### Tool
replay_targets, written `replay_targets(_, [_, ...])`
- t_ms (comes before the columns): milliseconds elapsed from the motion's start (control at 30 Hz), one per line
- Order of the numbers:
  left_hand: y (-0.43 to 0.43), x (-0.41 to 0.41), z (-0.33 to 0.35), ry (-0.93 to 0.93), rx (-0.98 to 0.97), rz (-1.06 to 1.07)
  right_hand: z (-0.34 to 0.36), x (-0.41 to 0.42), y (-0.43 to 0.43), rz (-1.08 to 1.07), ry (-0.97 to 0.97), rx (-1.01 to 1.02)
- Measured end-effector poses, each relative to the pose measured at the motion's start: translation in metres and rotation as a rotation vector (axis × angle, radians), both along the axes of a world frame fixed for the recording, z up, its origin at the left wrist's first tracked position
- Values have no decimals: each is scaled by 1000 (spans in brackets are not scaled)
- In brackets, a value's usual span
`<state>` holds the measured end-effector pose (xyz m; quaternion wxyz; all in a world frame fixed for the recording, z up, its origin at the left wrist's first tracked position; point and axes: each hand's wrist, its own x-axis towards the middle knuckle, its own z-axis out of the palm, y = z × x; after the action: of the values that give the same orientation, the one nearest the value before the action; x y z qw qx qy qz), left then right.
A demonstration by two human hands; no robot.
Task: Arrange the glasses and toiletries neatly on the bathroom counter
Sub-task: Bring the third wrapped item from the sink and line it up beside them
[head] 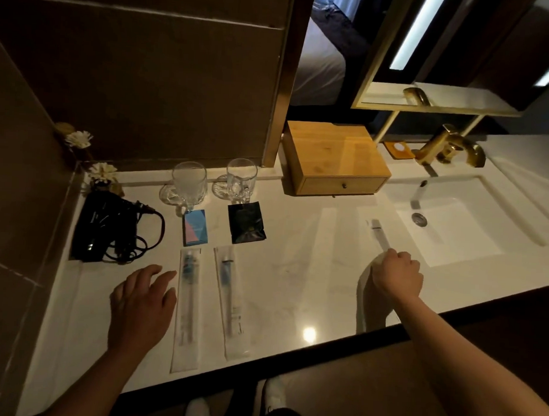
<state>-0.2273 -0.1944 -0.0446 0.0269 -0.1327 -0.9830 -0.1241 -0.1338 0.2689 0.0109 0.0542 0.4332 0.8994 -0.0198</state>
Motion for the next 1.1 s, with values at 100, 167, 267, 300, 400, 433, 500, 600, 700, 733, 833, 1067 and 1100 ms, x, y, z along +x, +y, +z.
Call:
replay_targets(100, [2, 1, 1, -9, -12, 2, -6, 0, 6, 4, 2, -13])
replay_targets(167, [2, 2, 2, -14, -15, 2, -8, 1, 8, 4, 47, -1])
replay_targets(267, [4, 2, 4, -34, -24, 8, -8, -5, 17, -86, 111, -61])
replay_targets(300, [4, 2, 5, -44, -26, 11, -7, -8, 20, -134, 132, -113])
replay_targets(400, [3, 1, 5, -59, -39, 18, -5, -12, 20, -204, 157, -231])
replay_targets(433, [2, 1, 5, -63, -46, 18, -4, -12, 18, -206, 155, -245])
replay_targets(500, [2, 1, 6, -64, -52, 16, -2, -11, 12, -202, 155, -274])
replay_targets(600, [3, 1, 6, -61, -53, 11, 5, -12, -2, -169, 176, -350])
replay_targets(700, [2, 1, 6, -60, -58, 10, 10, -10, -31, -157, 364, -512])
replay_targets(733, [2, 1, 6, -60, -58, 11, 13, -7, -43, -150, 440, -591])
replay_targets(833, [3, 0, 6, -65, -61, 10, 23, 5, -81, -95, 526, -808])
replay_targets(1067, [2, 1, 7, -71, -60, 13, 24, 11, -137, -54, 487, -1014])
replay_targets(1100, [2, 1, 7, -69, -57, 13, 24, 10, -140, -59, 488, -1039])
